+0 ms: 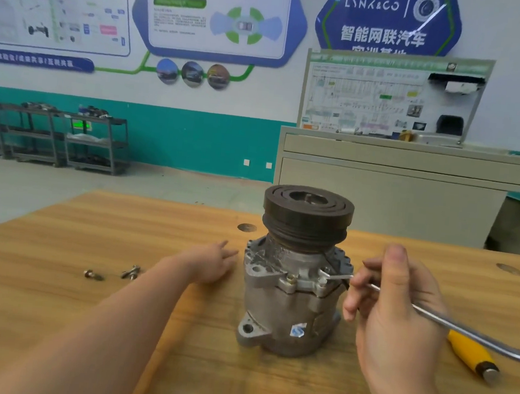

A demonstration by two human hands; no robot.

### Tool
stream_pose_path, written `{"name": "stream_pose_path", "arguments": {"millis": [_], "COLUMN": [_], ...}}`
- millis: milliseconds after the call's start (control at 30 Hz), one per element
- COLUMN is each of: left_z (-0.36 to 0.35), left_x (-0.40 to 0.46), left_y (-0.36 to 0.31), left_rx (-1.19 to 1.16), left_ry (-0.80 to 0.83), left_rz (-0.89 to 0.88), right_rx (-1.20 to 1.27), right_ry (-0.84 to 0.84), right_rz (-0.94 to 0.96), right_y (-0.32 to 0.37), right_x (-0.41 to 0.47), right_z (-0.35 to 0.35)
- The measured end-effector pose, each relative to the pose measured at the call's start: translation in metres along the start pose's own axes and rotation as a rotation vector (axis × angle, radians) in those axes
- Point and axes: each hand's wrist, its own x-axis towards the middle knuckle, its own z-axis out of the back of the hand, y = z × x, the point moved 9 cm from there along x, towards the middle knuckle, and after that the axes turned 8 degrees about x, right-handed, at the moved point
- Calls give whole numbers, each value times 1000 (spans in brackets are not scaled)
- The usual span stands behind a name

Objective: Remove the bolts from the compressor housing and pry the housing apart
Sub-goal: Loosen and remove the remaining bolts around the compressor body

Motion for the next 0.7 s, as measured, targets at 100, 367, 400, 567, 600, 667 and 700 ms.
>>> {"name": "stream_pose_path", "arguments": {"millis": [100, 367, 400, 567, 600, 667, 700], "left_z": [-9, -13, -13, -15, -14, -13, -12], "left_x": [8, -20, -26, -47, -51, -57, -60], "left_y": [0, 39, 42, 54, 56, 59, 61], "left_rx": [96, 248, 252, 234, 229, 231, 238], "left_ry": [14, -93, -104, -111, -118, -138, -146], "left_rz": [7, 131, 137, 162, 164, 173, 183], "right_rx": [8, -38, -57, -181, -202, -239, -262], "right_ry": [-7, -7, -5, -66, -80, -99, -111], "right_rz": [8, 70, 88, 155, 165, 180, 183], "right_y": [0, 11, 13, 23, 25, 27, 28], "right_x": [2, -5, -7, -17, -19, -22, -24], "right_z": [0, -4, -5, -10, -11, -14, -16]}}
